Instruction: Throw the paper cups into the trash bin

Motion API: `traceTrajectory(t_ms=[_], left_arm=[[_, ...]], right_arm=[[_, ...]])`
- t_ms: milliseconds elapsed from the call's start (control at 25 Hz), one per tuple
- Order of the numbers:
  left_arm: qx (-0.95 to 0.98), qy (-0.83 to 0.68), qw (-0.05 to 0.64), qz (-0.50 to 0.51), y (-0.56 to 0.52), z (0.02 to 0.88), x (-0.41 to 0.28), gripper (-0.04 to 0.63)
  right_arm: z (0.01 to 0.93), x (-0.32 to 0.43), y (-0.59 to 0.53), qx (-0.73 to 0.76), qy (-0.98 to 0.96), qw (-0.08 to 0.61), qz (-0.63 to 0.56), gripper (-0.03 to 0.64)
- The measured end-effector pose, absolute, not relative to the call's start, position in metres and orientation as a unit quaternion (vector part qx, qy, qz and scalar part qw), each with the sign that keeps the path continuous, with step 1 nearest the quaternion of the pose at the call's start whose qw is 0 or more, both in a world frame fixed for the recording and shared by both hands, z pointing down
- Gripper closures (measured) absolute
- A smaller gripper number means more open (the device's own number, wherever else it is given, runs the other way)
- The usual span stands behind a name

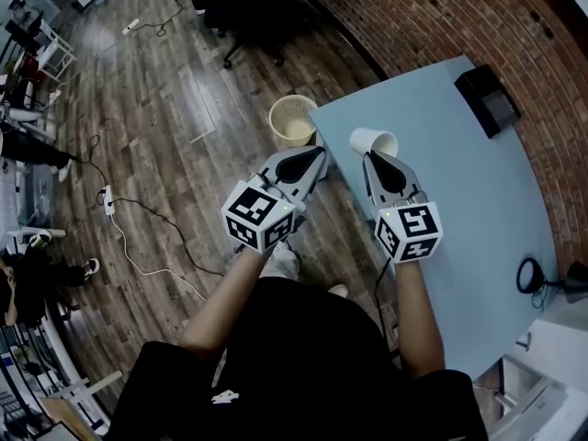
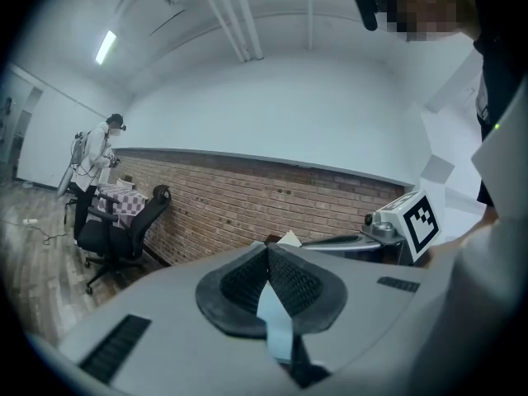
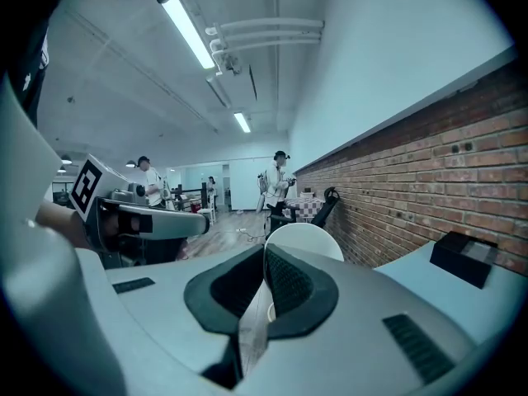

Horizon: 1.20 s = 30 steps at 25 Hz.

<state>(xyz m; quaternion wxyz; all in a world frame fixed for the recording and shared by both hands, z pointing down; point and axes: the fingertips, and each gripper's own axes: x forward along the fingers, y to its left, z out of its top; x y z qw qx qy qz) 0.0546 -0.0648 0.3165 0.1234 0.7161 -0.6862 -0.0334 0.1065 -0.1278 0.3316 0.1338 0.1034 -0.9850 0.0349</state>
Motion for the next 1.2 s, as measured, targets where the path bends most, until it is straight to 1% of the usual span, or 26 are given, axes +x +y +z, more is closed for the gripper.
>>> traceTrajectory(t_ms=[360, 840, 1200], left_arm=[[0.706, -0.694, 0.13, -0.045, -0.053, 0.32, -0.007, 0.592], [0.696, -0.706, 0.123, -0.048, -0.04, 0.318, -0.09, 0.592], [0.682, -0.718, 0.126, -0.055, -0.021, 0.326, -0.137, 0.592]], right_arm=[[0.33, 0.043, -0.122, 0.091, -0.986, 0.135, 0.03, 0.603], [0.33, -0.039, -0.116, 0.09, -0.987, 0.128, 0.044, 0.603], [0.336, -0.085, -0.113, 0.088, -0.986, 0.13, 0.048, 0.603]])
